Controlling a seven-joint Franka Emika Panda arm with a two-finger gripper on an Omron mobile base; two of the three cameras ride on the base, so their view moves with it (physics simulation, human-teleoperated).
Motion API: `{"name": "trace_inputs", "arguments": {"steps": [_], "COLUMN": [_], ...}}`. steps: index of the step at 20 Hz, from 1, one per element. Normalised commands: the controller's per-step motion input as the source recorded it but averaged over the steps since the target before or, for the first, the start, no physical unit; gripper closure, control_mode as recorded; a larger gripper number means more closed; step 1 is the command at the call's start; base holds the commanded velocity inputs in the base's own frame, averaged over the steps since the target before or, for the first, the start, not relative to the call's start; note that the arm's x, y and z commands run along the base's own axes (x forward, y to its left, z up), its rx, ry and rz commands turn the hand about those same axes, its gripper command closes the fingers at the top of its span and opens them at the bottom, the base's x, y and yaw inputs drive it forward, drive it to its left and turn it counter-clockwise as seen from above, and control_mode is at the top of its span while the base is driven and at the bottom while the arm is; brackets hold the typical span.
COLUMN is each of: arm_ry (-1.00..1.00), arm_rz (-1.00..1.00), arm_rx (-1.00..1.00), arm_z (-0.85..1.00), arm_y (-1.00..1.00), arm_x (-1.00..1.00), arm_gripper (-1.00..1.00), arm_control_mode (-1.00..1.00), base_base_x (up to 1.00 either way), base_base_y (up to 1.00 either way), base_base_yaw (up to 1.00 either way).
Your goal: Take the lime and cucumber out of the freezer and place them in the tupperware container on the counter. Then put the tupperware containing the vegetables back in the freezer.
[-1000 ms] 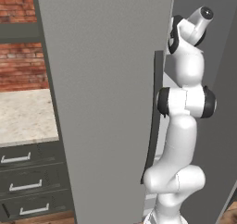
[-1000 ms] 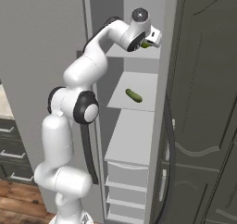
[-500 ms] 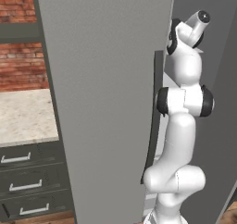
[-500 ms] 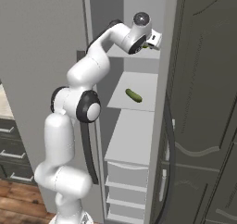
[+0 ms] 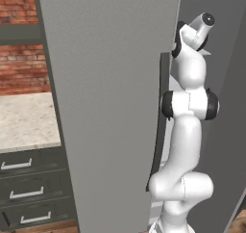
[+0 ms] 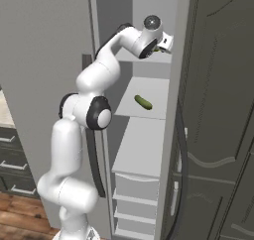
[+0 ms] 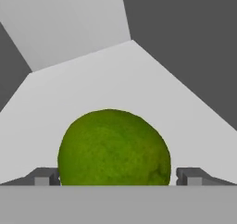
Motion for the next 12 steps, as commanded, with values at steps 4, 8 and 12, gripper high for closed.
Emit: {"name": "trace_inputs", "arguments": {"steps": [4,8,12], "arm_ry": [0.00,0.00,0.00], "arm_rz": [0.00,0.00,0.02], "arm_rx": [0.00,0.00,0.00], "arm_z": [-0.05,-0.09,-0.26], "arm_y": [-0.05,0.00,0.00], "arm_x": [0.21,0.02,-0.14], "arm_gripper": [-1.00,1.00,1.00], "arm_control_mode": [-1.00,-1.00,-1.00], "base_base_x": [0.00,0.00,0.00], "base_base_y": [0.00,0.00,0.00], "base_base_yaw": [0.00,0.00,0.00]}}
